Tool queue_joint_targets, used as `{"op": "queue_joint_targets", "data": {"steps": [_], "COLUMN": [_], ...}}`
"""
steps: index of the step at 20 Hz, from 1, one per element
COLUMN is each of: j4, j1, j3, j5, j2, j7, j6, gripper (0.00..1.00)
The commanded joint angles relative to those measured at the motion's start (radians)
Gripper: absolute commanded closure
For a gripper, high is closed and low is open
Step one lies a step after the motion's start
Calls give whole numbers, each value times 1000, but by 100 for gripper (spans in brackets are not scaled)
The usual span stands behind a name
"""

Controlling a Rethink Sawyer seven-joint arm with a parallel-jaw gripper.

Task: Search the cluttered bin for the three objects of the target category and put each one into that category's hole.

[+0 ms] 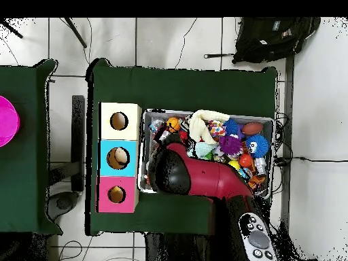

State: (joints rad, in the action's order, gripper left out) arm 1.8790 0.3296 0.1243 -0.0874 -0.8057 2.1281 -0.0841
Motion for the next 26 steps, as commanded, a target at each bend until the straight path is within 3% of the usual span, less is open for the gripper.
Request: {"op": "queue_joint_targets", "data": {"steps": [1, 8, 13, 26], "j4": [67, 90, 135, 272], "j1": [-28, -45, -4, 26], "j3": [-10, -2, 66, 96], "j5": [62, 89, 73, 37], "j2": [97, 108, 98, 0], "j7": [230, 232, 206, 188], "j6": [102, 136, 111, 120], "gripper": [0, 0, 0, 0]}}
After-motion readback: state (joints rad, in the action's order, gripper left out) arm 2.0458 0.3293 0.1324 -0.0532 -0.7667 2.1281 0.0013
